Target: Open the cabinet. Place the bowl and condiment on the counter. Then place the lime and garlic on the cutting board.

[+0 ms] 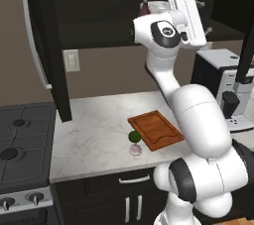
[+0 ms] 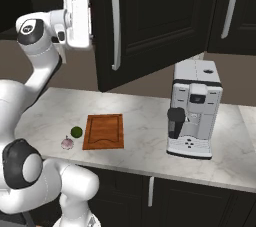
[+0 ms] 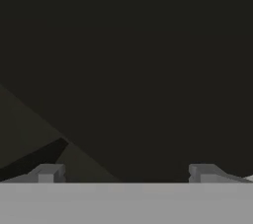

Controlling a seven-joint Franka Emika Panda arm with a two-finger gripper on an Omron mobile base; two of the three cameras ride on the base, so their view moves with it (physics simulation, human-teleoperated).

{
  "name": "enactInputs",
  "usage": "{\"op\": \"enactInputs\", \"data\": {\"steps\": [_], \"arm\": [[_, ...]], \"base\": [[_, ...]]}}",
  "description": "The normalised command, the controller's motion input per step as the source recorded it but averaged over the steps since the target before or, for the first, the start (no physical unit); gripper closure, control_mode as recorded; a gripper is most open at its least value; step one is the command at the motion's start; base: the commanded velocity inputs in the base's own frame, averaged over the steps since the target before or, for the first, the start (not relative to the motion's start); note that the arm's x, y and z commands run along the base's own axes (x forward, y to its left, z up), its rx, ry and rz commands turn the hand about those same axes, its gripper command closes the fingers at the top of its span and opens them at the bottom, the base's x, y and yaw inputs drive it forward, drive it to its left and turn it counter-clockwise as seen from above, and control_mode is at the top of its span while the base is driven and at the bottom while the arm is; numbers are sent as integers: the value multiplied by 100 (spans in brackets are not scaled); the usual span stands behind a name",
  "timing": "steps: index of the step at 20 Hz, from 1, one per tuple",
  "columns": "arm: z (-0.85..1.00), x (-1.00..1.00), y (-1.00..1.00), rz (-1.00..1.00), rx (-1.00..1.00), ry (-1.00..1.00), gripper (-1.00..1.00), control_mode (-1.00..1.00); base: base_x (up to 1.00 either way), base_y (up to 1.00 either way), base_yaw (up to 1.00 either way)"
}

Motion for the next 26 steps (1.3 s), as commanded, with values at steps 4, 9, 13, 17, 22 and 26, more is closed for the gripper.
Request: {"op": "enactInputs", "data": {"steps": [4,9,13,17,22,26], "arm": [[0,7,-26,-2,0,-7,-100,-100],[0,6,-28,-3,0,-6,-100,-100],[0,0,-32,-3,0,-6,-100,-100],[0,0,-32,-3,0,-6,-100,-100],[0,1,-29,-3,0,-5,-100,-100],[0,1,-27,-3,0,-4,-100,-100]], "base": [[0,0,0],[0,0,0],[0,0,0],[0,0,0],[0,0,0],[0,0,0]]}}
